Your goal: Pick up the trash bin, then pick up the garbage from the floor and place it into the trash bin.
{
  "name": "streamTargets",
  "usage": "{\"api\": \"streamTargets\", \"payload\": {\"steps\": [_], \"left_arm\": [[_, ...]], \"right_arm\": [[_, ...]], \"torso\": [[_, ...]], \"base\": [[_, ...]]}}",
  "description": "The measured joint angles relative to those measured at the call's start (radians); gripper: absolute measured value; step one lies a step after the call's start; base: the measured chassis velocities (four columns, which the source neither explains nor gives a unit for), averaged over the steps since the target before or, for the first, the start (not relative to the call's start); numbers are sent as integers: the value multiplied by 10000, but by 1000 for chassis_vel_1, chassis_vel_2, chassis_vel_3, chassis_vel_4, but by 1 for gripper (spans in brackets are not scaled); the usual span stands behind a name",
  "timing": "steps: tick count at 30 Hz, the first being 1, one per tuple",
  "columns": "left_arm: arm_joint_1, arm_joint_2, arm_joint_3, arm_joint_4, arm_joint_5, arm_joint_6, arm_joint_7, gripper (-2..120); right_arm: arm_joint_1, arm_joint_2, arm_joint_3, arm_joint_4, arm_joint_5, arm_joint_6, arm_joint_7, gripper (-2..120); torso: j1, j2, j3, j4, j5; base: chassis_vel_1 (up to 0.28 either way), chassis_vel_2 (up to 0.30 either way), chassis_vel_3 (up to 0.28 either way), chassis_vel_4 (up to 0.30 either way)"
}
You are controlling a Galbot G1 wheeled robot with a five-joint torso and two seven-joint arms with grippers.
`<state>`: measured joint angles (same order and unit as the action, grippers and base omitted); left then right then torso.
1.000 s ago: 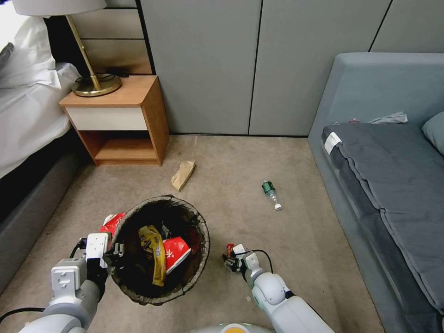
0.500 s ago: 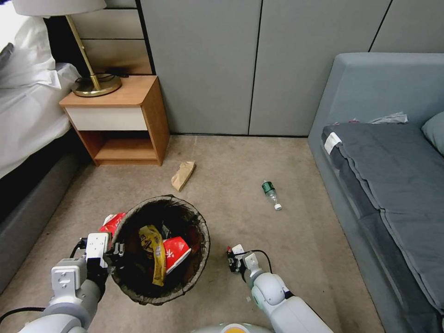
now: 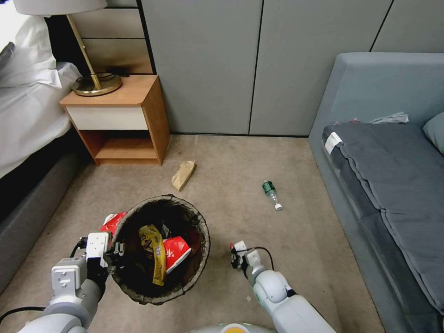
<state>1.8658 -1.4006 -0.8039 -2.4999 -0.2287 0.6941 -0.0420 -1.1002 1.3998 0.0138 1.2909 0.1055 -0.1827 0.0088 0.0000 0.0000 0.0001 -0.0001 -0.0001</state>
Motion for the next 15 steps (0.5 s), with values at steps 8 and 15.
{"api": "streamTargets", "payload": {"steps": [8, 15], "left_arm": [[-1, 8, 2, 0, -2, 0, 1, 1], [1, 34, 4, 1, -5, 0, 1, 1]], "right_arm": [[-78, -720, 155, 3167, 225, -330, 158, 0], [310, -1155, -66, 5752, 996, -1085, 263, 0]], "torso": [[1, -1, 0, 0, 1], [0, 0, -1, 1, 0]], "base": [[0, 0, 0, 0], [0, 0, 0, 0]]}}
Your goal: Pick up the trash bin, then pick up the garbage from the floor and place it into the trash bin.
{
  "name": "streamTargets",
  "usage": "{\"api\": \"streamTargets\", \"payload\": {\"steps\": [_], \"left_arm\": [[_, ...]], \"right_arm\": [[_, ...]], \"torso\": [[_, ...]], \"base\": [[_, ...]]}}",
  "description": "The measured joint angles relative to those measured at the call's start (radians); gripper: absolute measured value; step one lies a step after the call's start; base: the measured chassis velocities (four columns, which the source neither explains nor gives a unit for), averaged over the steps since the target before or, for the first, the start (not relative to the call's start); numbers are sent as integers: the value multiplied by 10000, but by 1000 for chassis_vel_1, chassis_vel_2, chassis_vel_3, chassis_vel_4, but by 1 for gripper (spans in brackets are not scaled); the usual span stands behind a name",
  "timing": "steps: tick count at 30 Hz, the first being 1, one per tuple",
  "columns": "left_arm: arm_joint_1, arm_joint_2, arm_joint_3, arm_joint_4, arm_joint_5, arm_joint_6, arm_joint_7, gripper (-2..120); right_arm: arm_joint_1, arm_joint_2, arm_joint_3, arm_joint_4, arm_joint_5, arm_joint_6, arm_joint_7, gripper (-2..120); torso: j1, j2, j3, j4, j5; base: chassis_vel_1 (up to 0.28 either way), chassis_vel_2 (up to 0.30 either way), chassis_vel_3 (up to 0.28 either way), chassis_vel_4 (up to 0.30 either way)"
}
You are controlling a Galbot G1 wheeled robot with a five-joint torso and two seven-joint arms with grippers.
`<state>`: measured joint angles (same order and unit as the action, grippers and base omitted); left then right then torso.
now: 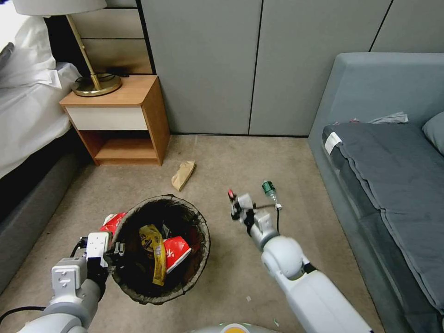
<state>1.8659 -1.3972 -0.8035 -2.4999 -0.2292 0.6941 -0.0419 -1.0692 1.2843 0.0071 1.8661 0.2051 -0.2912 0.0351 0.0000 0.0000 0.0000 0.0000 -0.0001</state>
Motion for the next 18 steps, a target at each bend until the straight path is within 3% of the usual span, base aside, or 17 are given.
{"api": "streamTargets", "payload": {"steps": [8, 10, 14, 18], "left_arm": [[8, 30, 6, -1, -3, 0, 0, 1], [34, 87, 25, 0, -10, 0, -4, 1], [49, 129, 47, -1, -16, 0, -6, 1], [49, 137, 53, -1, -16, 0, -6, 1]], "right_arm": [[410, -114, -458, 1686, 972, -650, -290, 0], [599, -237, -883, 2682, 2225, -1140, -411, 0], [864, -392, -1572, 3492, 3215, -1745, -353, 0], [990, -482, -2287, 3730, 3436, -2229, -337, 0]], "torso": [[0, 0, 0, -1, 1], [0, 0, 0, 0, 1], [0, 0, 0, 0, 0], [0, 0, 0, 0, 0]], "base": [[0, 0, 0, 0], [0, 0, 0, 0], [0, 0, 0, 0], [0, 0, 0, 0]]}}
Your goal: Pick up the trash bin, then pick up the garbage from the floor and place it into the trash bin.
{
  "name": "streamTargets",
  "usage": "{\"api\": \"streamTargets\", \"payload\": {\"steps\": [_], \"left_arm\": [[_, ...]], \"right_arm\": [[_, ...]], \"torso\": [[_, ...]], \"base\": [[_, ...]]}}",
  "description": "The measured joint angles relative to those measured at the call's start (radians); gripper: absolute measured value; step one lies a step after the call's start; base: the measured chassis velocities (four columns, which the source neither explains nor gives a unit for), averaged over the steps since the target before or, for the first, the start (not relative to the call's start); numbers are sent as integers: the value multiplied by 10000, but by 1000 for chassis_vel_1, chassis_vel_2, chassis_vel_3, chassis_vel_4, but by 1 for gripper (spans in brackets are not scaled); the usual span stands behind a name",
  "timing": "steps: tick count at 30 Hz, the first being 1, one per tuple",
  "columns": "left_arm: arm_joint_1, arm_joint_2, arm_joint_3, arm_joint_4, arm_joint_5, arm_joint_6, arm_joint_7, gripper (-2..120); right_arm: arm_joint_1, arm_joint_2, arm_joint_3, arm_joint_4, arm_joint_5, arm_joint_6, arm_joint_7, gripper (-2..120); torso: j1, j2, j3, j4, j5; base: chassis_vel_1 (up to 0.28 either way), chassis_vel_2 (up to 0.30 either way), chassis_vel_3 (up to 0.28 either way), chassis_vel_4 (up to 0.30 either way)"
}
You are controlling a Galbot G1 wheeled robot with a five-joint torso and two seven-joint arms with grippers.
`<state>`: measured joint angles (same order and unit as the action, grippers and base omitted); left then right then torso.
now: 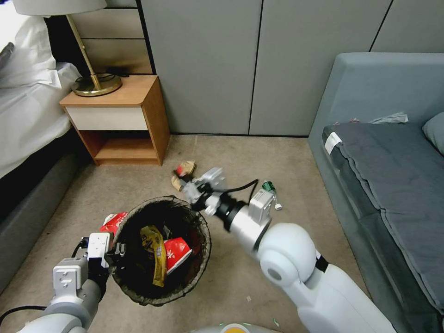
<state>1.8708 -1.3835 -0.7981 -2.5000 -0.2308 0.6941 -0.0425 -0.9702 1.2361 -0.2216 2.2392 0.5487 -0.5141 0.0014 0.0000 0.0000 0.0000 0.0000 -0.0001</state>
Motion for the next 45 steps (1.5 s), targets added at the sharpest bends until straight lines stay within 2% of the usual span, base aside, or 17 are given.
{"api": "streamTargets", "payload": {"steps": [10, 17, 19, 22, 23, 25, 26, 29, 31, 33, 36, 37, 39, 40, 42, 45], "left_arm": [[-2, 14, 8, 1, 0, 0, 0, 1], [-5, 18, 11, 0, 0, 0, 0, 1], [-6, 19, 11, 1, 0, 0, 0, 1], [-8, 22, 11, 0, 0, 0, 0, 1], [-8, 22, 11, 0, 0, 0, 0, 1], [-9, 23, 12, 0, 0, 0, 0, 1], [-9, 23, 12, 0, 0, 0, 0, 1], [-11, 26, 12, 0, -2, 0, 0, 1], [-12, 26, 13, 0, -2, 0, 0, 1], [-14, 28, 13, 1, -4, 1, 0, 1], [-15, 29, 13, 0, -6, 2, 0, 1], [-16, 30, 13, 0, -7, 3, 0, 1], [-16, 31, 13, 0, -8, 4, 0, 1], [-17, 32, 13, 0, -10, 4, 0, 1], [-17, 33, 12, 0, -11, 5, 0, 1], [-19, 35, 13, 0, -13, 7, 0, 1]], "right_arm": [[-155, -109, -1245, -168, -118, -445, 158, 0], [-319, -191, -1429, -380, -479, -594, 183, 0], [-324, -176, -1436, -424, -560, -601, 198, 3], [-316, -33, -1484, -489, -580, -585, 397, 17], [-316, -33, -1484, -489, -580, -585, 397, 17], [-311, 28, -1486, -486, -579, -580, 440, 28], [-311, 28, -1486, -486, -579, -580, 440, 28], [-306, 31, -1479, -427, -574, -564, 442, 41], [-305, 30, -1467, -408, -573, -561, 442, 45], [-300, 18, -1396, -331, -573, -548, 442, 57], [-300, -2, -1344, -263, -570, -535, 442, 64], [-300, -14, -1296, -208, -571, -479, 442, 72], [-304, -17, -1267, -186, -570, -433, 442, 73], [-319, -24, -1193, -133, -570, -370, 442, 82], [-333, -36, -1128, -89, -570, -347, 442, 86], [-417, -123, -847, 120, -564, -265, 442, 98]], "torso": [[0, 0, 0, 0, 0], [0, 0, -1, -1, 0], [0, 0, 0, -1, 0], [0, 0, 0, 0, 1], [0, 0, 0, 0, 1], [0, 0, 0, 0, 1], [0, 0, 0, 0, 1], [1, 0, 0, 0, 1], [0, 0, 0, 0, 1], [0, 0, 0, 0, 1], [0, 0, 0, -1, 1], [0, 0, 0, 0, 1], [0, 0, 0, 0, 1], [0, 0, 0, 0, 1], [0, 0, 0, 0, 1], [0, 0, 0, -1, 1]], "base": [[0, 0, 0, 0], [0, 0, 0, 0], [0, 0, 0, 0], [0, 0, 0, 0], [0, 0, 0, 0], [0, 0, 0, 0], [0, 0, 0, 0], [0, 0, 0, 0], [0, 0, 0, 0], [0, 0, 0, 0], [0, 0, 0, 0], [0, 0, 0, 0], [0, 0, 0, 0], [0, 0, 0, 0], [0, 0, 0, 0], [0, 0, 0, 0]]}}
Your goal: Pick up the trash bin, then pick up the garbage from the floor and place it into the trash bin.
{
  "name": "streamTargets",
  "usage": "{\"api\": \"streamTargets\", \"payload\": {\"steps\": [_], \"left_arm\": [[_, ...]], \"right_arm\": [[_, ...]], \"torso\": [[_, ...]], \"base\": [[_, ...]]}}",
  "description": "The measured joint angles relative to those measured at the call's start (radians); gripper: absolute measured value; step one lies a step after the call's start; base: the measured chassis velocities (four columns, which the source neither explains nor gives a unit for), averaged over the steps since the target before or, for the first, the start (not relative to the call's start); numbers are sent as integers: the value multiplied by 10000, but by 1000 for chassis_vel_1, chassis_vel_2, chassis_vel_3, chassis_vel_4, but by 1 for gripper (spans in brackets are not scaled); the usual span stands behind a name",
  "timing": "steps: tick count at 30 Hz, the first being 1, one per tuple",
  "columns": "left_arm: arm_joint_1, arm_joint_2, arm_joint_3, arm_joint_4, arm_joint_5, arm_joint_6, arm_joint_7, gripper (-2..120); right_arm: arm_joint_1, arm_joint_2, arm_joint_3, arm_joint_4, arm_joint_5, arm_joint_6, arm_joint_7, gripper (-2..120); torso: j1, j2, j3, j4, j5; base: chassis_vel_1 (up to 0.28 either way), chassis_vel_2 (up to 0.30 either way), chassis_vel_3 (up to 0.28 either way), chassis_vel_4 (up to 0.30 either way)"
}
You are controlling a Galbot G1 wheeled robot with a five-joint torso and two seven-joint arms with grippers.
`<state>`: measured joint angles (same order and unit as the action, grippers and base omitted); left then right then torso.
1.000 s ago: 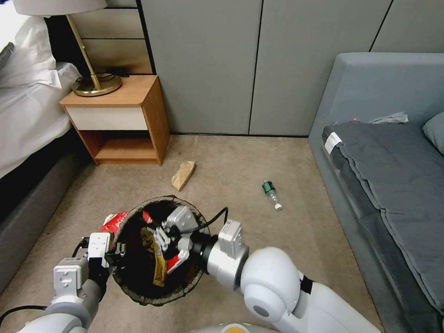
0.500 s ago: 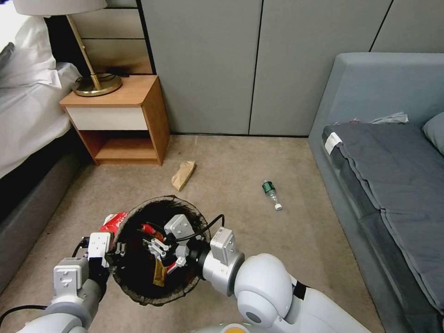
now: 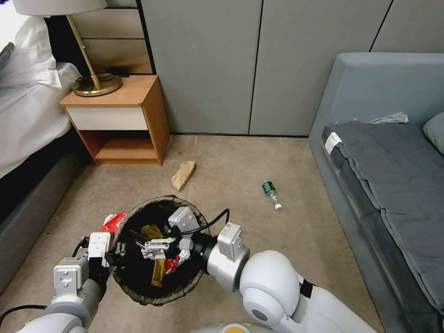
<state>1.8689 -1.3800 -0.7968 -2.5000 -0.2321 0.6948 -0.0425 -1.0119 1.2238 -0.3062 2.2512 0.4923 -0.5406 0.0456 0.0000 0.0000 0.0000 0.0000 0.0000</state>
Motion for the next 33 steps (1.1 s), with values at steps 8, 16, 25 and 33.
{"api": "streamTargets", "payload": {"steps": [8, 16, 25, 33], "left_arm": [[-2, 10, 0, 0, -5, 5, 0, 1], [-13, 23, 2, 0, -5, 13, 0, 1], [-93, -49, 32, 0, 29, 17, 39, 1], [-188, -157, 84, 0, 114, 23, 146, 1]], "right_arm": [[-548, -315, 1104, 537, 6, 1198, 66, 100], [-2312, -906, 3458, 1324, -756, 2439, 478, 100], [-4833, -98, 6804, 1642, -3382, 3332, 592, 100], [-6880, 1011, 8516, 1262, -4349, 4167, 389, 100]], "torso": [[0, 0, 0, 1, 2], [0, 0, 0, -2, 1], [0, 0, 0, 1, 2], [0, 0, 0, 0, 1]], "base": [[0, 0, 0, 0], [0, 0, 0, 0], [0, 0, 0, 0], [0, 0, 0, 0]]}}
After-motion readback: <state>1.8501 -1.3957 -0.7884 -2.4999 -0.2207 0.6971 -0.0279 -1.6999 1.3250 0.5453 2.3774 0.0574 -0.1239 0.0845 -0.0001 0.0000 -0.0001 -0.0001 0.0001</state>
